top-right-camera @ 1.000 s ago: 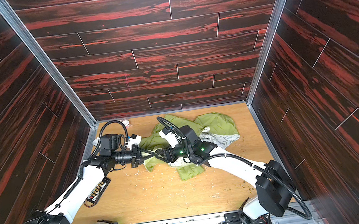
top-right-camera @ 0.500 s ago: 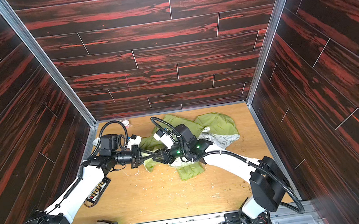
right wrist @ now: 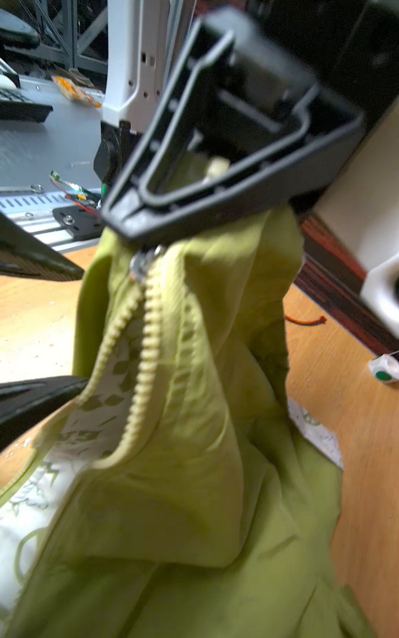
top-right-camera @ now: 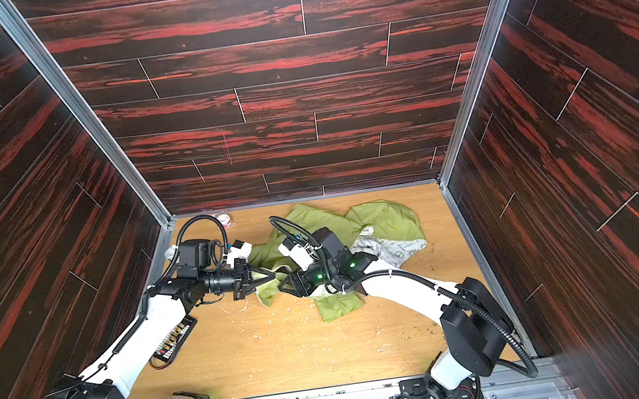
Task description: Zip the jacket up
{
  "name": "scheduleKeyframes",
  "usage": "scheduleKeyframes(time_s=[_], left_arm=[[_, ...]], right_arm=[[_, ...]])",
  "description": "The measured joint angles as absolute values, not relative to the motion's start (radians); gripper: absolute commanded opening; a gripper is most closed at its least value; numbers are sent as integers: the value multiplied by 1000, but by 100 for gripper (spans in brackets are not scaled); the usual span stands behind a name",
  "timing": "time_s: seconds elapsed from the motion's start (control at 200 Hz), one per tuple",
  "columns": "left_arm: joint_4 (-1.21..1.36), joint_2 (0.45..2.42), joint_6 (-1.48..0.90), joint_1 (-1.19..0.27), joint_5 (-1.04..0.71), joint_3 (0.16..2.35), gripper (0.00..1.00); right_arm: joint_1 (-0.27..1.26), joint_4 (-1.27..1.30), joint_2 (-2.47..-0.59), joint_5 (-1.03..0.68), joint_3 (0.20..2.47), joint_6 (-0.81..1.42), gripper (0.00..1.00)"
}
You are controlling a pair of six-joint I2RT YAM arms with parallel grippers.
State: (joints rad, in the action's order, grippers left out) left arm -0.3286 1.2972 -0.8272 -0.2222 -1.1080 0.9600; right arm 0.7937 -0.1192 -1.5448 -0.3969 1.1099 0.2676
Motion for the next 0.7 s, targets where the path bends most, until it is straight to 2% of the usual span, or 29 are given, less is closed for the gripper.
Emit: scheduleKeyframes(time_s=[0.386,0.701], left_arm=[[-349,1297,-814,-222,-1108,971,0],[-365,1297,-809,-222,-1108,971,0]], right_arm=[[794,-150,-1485,-299,1087,240,40],[794,-172,-1466,-284,1093,206,40]])
